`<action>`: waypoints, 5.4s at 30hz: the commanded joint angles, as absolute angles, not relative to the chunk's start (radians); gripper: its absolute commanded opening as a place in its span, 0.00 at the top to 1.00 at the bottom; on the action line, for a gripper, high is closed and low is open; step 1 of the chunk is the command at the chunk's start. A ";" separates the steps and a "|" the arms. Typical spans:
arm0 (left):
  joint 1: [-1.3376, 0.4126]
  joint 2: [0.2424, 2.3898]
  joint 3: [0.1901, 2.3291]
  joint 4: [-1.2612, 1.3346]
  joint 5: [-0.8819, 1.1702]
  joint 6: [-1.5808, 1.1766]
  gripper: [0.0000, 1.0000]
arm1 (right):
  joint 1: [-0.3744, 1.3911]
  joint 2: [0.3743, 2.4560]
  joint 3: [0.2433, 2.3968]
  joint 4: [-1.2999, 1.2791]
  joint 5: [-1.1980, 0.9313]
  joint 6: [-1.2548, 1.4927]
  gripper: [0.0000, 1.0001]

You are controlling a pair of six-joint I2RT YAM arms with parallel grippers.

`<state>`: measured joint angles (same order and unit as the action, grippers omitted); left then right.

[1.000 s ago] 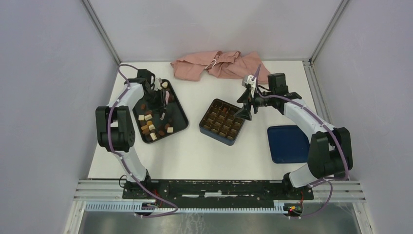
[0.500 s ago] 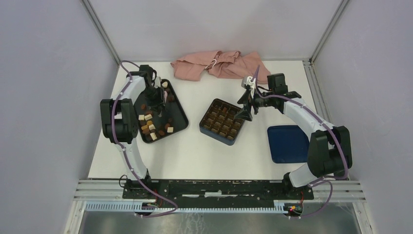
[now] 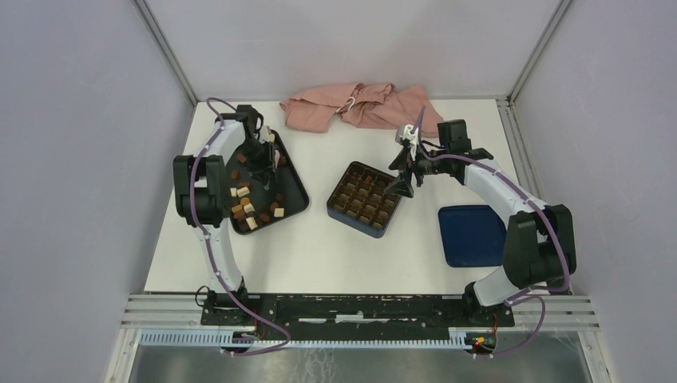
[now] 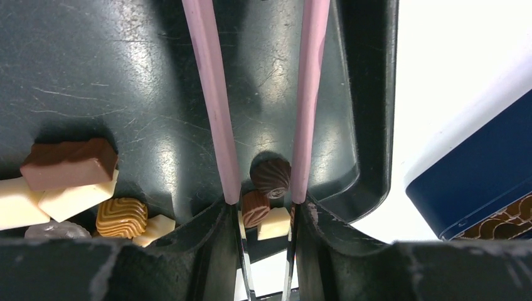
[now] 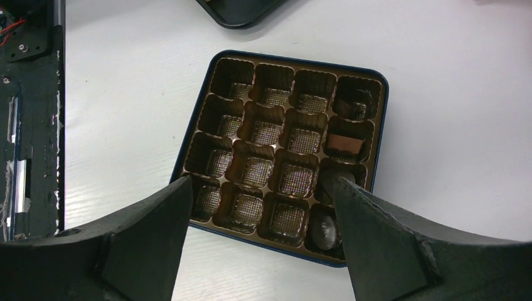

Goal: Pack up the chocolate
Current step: Pick up the fake chocolate from the plate, then place the fake chocolate in the packing box.

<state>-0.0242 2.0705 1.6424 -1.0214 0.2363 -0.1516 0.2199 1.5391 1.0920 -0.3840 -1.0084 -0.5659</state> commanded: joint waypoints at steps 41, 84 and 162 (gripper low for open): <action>-0.048 2.146 1.741 -1.137 0.227 -0.100 0.74 | 0.217 1.565 1.160 -0.442 -1.044 -0.620 0.14; -0.048 1.550 1.073 -0.740 0.475 -0.200 0.87 | 0.215 1.621 1.139 -0.424 -0.905 -0.652 0.15; -0.833 1.861 1.388 -0.575 0.363 -0.452 0.84 | 0.059 1.609 1.119 -0.353 -0.814 -0.579 0.15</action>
